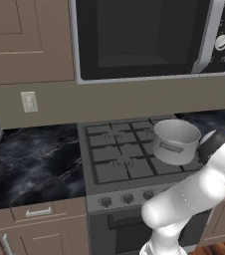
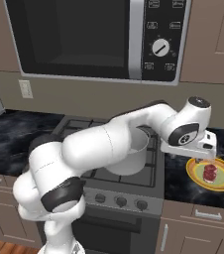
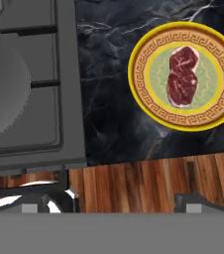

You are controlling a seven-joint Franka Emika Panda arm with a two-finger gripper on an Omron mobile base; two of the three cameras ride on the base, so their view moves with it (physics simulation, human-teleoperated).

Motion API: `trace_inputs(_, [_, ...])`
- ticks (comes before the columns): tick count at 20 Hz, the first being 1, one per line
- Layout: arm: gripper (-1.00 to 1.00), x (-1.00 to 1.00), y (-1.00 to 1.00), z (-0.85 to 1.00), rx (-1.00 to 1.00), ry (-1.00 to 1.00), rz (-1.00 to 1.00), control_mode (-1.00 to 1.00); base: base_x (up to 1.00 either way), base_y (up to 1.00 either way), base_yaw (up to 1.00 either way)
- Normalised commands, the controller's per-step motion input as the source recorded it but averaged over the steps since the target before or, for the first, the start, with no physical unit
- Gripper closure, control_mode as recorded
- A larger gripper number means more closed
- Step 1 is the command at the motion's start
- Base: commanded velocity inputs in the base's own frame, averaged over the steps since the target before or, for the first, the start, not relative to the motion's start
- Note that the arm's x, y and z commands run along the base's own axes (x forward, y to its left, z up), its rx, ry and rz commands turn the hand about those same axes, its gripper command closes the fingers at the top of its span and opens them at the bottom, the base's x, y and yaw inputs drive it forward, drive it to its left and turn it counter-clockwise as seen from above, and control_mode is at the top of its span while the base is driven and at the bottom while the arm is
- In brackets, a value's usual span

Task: Retrieve the frozen meat and place it in the pot on a burner. Then turn the burner on.

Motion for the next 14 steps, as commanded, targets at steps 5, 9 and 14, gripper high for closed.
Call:
trace_inputs(5, [-1.0, 0.19, -0.59, -0.4, -0.01, 0.0, 0.0, -1.0, 0.0, 0.0, 0.0])
trace_inputs(9, [-1.0, 0.25, -0.48, -0.19, 0.0, 0.02, 0.02, -1.0, 0.0, 0.0, 0.0])
trace_inputs(14, [-1.0, 0.31, -0.52, 0.0, 0.06, 0.13, 0.0, -1.0, 0.0, 0.0, 0.0])
